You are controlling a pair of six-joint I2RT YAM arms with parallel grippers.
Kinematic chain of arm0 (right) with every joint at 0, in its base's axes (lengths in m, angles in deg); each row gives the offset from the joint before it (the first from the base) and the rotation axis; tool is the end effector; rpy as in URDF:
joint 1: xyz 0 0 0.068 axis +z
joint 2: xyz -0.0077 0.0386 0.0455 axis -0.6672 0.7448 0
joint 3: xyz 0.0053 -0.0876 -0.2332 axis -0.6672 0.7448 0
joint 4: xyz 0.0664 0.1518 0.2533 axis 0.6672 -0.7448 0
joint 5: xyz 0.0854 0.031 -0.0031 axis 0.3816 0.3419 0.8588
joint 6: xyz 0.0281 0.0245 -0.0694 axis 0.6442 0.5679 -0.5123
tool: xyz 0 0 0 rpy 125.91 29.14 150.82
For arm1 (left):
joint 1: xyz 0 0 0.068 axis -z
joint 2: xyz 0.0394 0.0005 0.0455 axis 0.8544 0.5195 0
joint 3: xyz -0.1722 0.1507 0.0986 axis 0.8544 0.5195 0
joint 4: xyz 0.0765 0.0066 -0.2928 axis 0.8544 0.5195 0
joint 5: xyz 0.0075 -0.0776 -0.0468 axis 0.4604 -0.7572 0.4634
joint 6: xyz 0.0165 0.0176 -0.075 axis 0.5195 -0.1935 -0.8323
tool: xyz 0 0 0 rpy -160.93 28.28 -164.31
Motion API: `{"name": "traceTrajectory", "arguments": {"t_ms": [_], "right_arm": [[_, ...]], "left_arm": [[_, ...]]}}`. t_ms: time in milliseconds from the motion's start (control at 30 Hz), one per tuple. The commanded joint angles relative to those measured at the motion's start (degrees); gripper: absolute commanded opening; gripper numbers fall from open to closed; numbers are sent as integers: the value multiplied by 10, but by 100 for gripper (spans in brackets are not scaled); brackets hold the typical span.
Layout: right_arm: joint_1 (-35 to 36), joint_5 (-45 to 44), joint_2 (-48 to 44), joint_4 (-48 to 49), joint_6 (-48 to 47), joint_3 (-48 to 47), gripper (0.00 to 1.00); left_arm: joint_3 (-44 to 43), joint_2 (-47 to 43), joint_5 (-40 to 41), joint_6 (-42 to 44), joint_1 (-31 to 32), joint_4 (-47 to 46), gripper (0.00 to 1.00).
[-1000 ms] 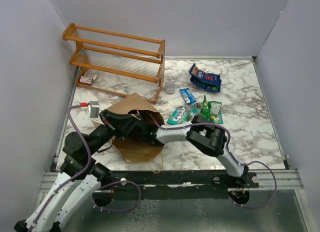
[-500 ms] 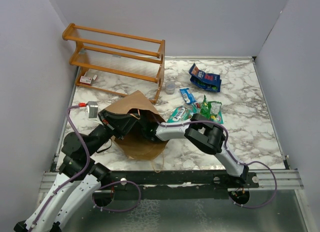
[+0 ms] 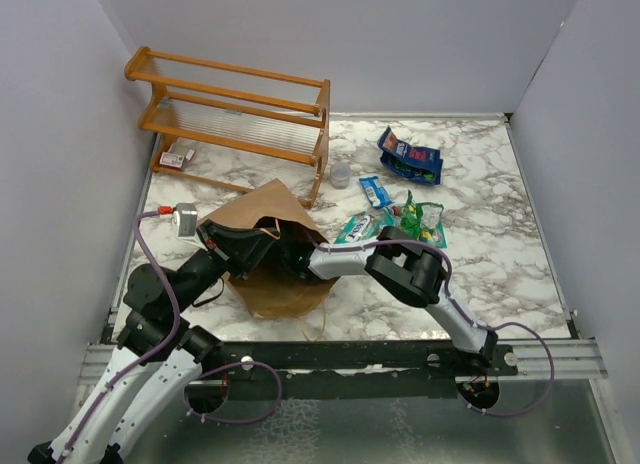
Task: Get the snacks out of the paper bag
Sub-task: Take out the snack from the paper bag.
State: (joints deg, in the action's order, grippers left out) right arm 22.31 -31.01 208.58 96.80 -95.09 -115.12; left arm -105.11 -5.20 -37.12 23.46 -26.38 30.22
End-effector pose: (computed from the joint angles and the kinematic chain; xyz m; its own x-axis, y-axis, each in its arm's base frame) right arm 0.2671 0.4706 0.0657 0.2044 -0.8210 -0.5330 -0.5656 0.3454 -0.7489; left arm 0.1488 -0.1176 0.3677 -0.2976 -0.5555 -0.7765 0.7318 0.3896 -0.5592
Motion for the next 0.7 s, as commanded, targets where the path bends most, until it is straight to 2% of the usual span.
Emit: {"name": "traceTrajectory", "arguments": {"t_ms": [0,67,333,667], "right_arm": [[-12,25,10,-38,18,-23,51],[-12,23,3,-46,17,-26,33],[5,50,-54,-79,42,-8,3],[33,44,-134,-107,87,40,1]], "left_arm": [[-28,-12,-5,2,1,-12,0],[-28,-13,-3,3,0,-9,0],[-13,-10,14,8,1,-11,0],[6,-12,29,12,1,-6,0]]}}
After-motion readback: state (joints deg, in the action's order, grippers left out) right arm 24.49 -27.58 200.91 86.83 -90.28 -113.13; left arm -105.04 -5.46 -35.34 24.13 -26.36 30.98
